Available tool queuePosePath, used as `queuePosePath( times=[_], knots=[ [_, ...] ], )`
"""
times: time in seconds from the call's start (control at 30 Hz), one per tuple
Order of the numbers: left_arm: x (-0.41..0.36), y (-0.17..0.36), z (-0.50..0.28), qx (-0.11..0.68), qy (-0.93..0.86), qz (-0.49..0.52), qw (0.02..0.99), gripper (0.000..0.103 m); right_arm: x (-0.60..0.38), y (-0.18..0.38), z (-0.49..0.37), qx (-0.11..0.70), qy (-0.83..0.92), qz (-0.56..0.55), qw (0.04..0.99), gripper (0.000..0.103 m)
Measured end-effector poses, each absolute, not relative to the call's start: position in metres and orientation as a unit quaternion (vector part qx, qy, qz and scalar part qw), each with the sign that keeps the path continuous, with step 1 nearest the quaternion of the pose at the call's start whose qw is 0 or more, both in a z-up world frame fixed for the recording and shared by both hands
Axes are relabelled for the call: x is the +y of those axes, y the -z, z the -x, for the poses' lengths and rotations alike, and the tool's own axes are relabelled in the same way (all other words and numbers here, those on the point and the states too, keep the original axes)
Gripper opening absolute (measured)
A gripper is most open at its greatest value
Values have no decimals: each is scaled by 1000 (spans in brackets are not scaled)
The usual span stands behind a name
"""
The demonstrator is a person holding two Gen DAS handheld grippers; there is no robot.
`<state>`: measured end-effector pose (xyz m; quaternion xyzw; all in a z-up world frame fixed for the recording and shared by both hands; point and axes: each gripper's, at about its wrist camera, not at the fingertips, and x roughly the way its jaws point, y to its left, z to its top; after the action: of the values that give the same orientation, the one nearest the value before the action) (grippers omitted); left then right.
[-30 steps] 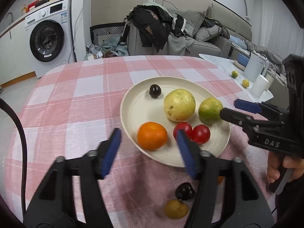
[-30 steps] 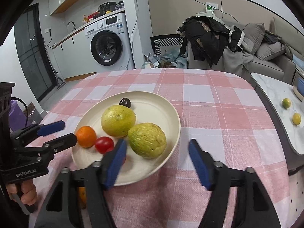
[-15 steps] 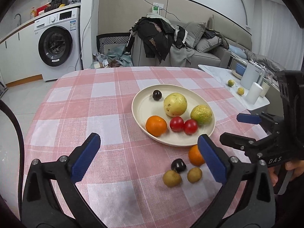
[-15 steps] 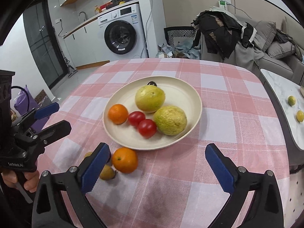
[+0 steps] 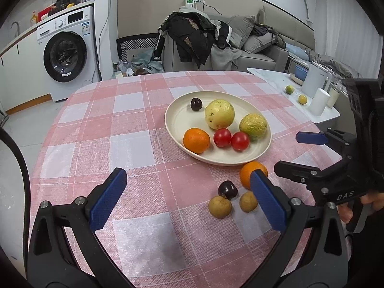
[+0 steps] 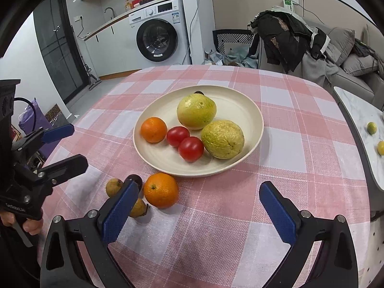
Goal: Organize fruits
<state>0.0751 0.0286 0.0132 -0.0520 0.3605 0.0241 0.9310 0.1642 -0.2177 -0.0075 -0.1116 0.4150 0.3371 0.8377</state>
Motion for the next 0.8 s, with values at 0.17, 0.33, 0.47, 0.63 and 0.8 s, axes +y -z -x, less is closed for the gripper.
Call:
queuePosePath(
  times=[0.17, 0.33, 0.47, 0.63, 0.8],
  knots=[
    [35, -12, -77, 374, -19, 49, 926, 102, -213, 17, -163, 427, -343, 122, 828, 103],
    [36, -4, -80, 392, -14, 49, 918, 102, -205, 23, -159, 433, -349, 136, 820, 103],
    [29, 7, -86, 409, -11, 39, 912, 102, -204, 27, -160, 437, -352, 136, 817, 103],
    [23, 17, -90, 425, -6, 24, 905, 102, -209, 32, -167, 447, -345, 117, 817, 103],
    [19, 22, -91, 437, 0, 15, 899, 102, -210, 35, -171, 450, -345, 104, 817, 103]
  ],
)
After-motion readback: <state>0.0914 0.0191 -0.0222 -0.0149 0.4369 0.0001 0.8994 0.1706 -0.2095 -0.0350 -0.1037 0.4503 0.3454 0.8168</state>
